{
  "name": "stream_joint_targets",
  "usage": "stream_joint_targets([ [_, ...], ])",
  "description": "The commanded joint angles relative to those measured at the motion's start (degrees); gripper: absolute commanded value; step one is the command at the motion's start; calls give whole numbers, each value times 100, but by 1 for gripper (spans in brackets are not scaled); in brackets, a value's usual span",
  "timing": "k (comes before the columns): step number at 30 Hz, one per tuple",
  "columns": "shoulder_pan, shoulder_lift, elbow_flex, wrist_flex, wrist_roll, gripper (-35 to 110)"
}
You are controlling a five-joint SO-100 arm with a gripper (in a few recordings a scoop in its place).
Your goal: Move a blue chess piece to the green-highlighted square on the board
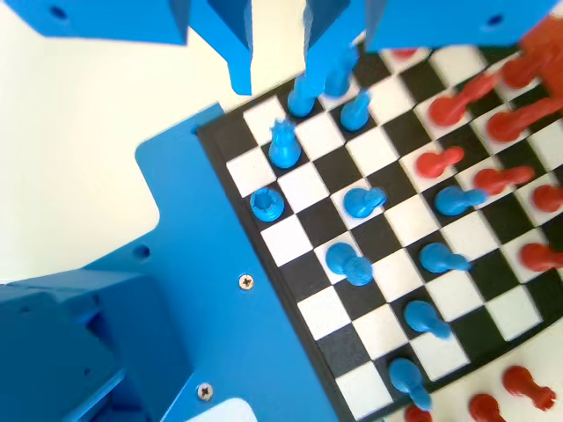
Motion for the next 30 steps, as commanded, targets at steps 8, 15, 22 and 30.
stream_joint_targets([
  [8,369,1107,-1784,1811,149,6],
  [15,1125,1890,-2892,2663,519,1],
  [22,2224,2663,-3146,2417,1099,1],
  [30,3226,2883,-2997,2004,1688,1],
])
